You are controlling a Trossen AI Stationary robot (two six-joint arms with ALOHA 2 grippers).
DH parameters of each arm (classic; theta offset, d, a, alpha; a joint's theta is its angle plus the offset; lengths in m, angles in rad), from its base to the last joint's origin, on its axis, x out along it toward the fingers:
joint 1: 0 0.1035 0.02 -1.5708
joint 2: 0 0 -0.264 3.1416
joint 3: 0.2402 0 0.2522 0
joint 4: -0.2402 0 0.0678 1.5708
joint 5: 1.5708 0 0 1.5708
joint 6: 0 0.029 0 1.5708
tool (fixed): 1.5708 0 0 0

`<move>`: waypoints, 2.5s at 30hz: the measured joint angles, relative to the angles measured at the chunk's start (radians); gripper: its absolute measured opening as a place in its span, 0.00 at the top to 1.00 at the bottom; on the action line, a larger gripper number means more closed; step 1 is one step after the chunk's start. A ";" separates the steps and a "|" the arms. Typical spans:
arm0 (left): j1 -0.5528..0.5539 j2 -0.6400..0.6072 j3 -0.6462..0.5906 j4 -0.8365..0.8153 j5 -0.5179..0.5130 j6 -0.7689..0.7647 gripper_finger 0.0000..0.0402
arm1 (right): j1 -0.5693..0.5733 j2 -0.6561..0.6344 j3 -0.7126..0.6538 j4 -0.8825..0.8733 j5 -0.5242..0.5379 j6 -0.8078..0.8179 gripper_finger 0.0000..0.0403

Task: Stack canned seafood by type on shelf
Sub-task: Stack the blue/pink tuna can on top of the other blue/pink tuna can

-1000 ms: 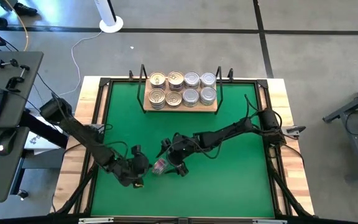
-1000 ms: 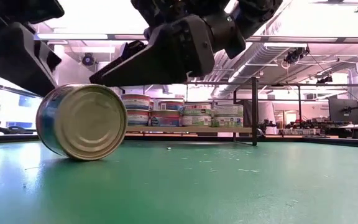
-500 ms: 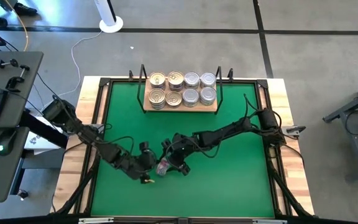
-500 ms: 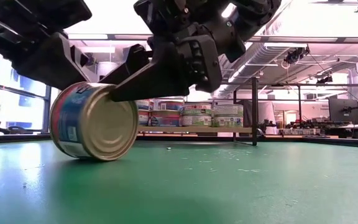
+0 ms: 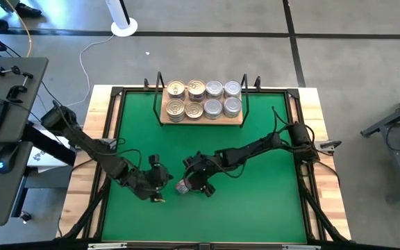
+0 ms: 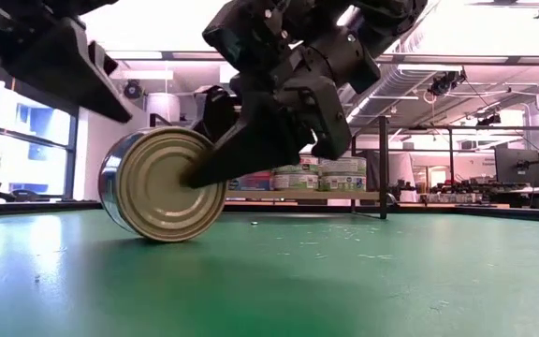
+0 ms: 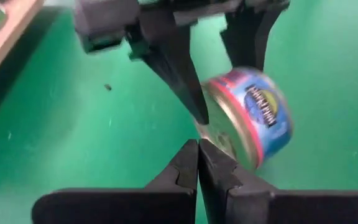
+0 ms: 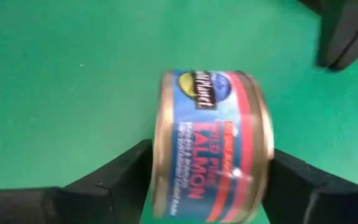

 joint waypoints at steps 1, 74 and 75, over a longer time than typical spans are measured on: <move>-0.008 -0.004 0.000 0.001 -0.011 -0.008 1.00 | 0.002 0.000 0.000 -0.002 0.000 0.000 0.39; -0.182 0.019 -0.028 -0.111 -0.366 -0.285 1.00 | -0.315 -0.150 0.010 -0.137 0.844 -0.231 0.28; -0.182 0.019 -0.028 -0.112 -0.366 -0.285 1.00 | -0.312 -0.150 0.010 -0.137 0.844 -0.233 0.28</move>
